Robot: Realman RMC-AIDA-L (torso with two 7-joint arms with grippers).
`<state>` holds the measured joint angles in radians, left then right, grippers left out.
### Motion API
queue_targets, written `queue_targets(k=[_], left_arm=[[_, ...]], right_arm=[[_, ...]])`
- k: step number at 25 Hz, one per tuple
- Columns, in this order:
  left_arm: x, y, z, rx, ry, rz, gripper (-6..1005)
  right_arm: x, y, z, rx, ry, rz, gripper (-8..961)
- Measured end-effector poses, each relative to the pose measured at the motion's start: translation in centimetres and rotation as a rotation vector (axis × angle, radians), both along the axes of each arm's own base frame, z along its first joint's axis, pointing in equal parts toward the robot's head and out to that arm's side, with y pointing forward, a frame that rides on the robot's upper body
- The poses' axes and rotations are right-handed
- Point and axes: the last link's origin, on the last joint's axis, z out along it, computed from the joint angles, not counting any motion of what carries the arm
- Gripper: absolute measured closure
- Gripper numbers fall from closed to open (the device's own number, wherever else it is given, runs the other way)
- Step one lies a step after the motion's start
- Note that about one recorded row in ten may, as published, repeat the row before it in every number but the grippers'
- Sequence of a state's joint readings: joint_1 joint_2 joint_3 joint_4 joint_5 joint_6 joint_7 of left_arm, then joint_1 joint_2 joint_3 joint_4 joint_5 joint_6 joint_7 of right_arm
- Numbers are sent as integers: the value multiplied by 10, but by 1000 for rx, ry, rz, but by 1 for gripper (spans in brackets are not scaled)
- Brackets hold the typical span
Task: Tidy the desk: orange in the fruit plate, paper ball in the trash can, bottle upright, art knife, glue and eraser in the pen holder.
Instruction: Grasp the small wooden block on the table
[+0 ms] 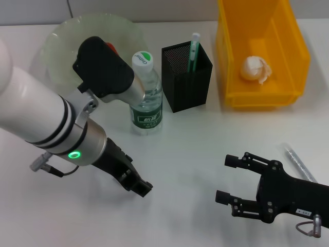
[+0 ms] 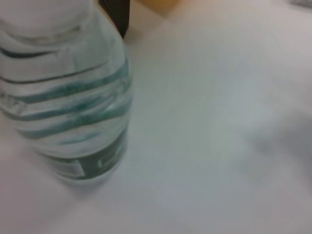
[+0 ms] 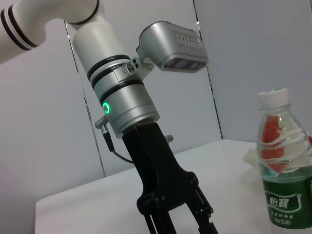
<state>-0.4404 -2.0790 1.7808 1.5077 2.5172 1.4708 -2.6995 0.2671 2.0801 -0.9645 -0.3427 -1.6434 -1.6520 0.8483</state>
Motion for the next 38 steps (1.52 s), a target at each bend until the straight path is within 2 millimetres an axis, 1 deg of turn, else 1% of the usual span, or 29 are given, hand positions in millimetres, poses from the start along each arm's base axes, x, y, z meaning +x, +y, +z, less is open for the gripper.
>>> queue_targets(k=[10,20,29,38], left_arm=[[-5,0,-1,28,27,20,220],[-7,2,-1,43,35,13,220],[-9,1,-7,28,46,11,221],[-9,2,-8,33,47,5,221]], right_arm=[[-4,5,-1,-2,4,14,135],[-3,3,-2,-3,4,6,135],[-4,4,-2,-14,10,-1,135],[-4,5,-2,-14,13,-3,135]])
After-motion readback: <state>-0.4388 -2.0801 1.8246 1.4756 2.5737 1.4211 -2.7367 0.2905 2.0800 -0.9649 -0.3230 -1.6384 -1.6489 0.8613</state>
